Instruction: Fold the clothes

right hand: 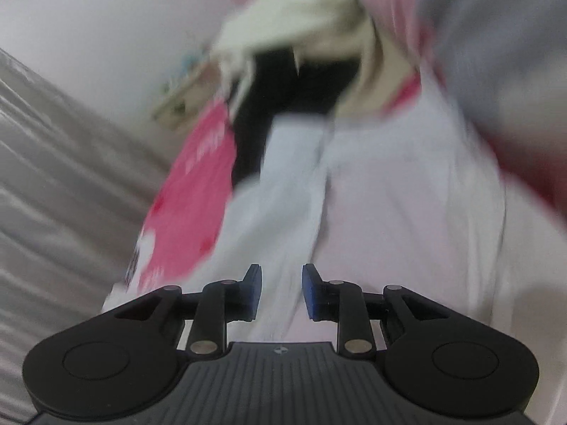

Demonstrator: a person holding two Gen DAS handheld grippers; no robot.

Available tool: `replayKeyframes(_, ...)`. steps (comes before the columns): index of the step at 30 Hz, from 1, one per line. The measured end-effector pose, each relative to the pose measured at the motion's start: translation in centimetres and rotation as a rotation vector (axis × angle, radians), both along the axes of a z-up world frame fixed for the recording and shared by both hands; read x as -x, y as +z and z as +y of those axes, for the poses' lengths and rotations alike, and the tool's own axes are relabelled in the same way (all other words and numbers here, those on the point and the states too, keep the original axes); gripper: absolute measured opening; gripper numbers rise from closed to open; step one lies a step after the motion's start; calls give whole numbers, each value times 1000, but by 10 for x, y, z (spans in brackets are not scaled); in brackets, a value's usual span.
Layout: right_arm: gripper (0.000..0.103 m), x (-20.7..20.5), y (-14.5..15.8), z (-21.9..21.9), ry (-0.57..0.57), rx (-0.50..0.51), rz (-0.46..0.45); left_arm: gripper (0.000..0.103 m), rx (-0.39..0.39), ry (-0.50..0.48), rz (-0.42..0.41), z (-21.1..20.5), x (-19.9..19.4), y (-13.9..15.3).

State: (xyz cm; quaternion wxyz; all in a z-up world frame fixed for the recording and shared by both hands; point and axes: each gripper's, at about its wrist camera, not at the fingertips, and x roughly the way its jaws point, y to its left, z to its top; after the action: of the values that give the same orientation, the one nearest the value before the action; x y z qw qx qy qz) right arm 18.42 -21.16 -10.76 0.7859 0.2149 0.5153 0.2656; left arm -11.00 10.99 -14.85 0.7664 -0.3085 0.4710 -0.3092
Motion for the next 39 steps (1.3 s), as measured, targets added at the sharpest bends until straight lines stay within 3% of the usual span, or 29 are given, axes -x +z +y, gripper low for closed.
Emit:
replayKeyframes(5, 29, 17, -40, 24, 9, 1, 137, 0, 64, -18, -19, -3, 6, 10)
replayKeyframes(10, 38, 21, -53, 42, 18, -7, 182, 0, 100, 13, -55, 3, 12, 25)
replayKeyframes(15, 38, 29, -58, 54, 38, 25, 145, 0, 147, -17, -48, -1, 8, 26)
replayKeyframes(16, 33, 30, -58, 54, 39, 24, 135, 0, 151, -31, -44, -4, 7, 26)
replayKeyframes(17, 18, 32, -58, 55, 40, 23, 125, 0, 144, -49, -44, -10, 5, 26)
replayKeyframes(18, 10, 32, -58, 55, 42, 18, 122, 0, 134, -63, -44, -16, 3, 26)
replayKeyframes(20, 4, 35, -50, 55, 29, 18, 87, 0, 125, -79, -39, -23, 0, 23)
replayKeyframes(22, 4, 39, -35, 53, 29, 35, 14, 0, 120, -84, -30, -28, -4, 19)
replayKeyframes(26, 4, 49, -11, 54, 69, 178, -138, 0, 75, -106, -10, -41, -14, 5)
replayKeyframes(29, 8, 48, -22, 63, 107, 302, -147, 1, -30, -134, 22, -55, -19, -11)
replayKeyframes(31, 12, 49, -29, 67, 121, 357, -147, 9, -99, -144, 62, -61, -21, -19)
replayKeyframes(32, 14, 52, -28, 65, 121, 367, -155, 24, -121, -144, 82, -64, -21, -21)
replayKeyframes(33, 15, 54, -25, 62, 119, 374, -168, 30, -126, -144, 87, -66, -19, -19)
replayKeyframes(35, 22, 62, -12, 55, 114, 392, -216, 33, -131, -148, 59, -66, -14, -11)
replayKeyframes(39, 22, 83, 27, 33, 120, 385, -329, 44, -170, -117, -32, -54, 1, 16)
